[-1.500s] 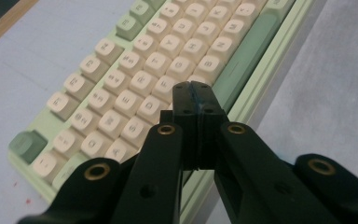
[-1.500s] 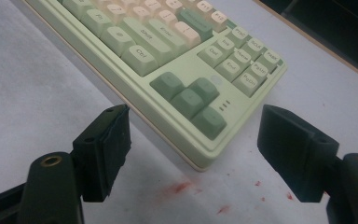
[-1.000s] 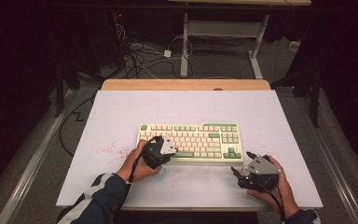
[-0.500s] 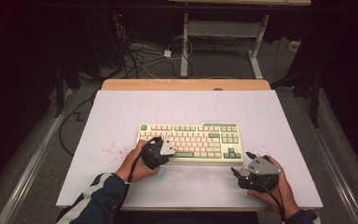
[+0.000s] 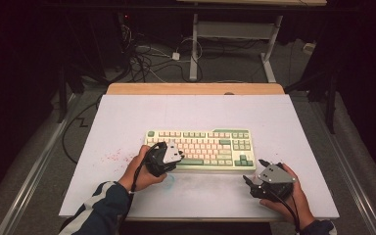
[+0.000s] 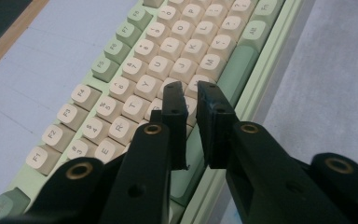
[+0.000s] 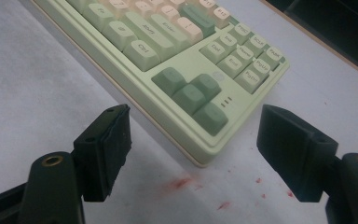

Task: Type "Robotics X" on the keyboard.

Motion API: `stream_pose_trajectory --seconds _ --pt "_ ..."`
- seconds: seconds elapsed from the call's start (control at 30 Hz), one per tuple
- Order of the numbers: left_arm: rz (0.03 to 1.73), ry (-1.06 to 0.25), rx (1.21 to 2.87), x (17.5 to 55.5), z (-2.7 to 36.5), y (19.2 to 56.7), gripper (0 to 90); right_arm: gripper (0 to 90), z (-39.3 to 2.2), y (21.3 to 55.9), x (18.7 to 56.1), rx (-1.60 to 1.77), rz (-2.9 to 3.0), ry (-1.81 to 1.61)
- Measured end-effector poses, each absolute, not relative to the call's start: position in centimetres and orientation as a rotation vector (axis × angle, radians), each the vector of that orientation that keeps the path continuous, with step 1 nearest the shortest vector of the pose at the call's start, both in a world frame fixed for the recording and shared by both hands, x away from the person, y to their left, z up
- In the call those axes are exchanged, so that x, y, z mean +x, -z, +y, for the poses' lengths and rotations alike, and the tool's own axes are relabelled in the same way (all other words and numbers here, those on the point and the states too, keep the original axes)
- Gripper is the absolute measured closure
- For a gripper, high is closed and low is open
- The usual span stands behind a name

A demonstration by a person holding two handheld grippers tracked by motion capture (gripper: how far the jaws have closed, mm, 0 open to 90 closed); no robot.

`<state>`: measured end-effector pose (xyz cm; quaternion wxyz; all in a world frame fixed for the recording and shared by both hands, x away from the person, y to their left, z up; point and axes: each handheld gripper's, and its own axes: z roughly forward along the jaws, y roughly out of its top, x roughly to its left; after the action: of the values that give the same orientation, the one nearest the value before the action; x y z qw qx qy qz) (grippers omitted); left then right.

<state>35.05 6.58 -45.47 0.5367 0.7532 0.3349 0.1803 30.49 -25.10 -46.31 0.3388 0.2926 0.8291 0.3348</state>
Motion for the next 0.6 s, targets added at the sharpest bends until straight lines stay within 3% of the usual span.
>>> stream_pose_trajectory --seconds 0.6 --pt "0.799 -0.516 1.679 34.8 8.0 44.9 19.8 27.2 -25.3 46.2 30.5 0.77 2.149 -0.873"
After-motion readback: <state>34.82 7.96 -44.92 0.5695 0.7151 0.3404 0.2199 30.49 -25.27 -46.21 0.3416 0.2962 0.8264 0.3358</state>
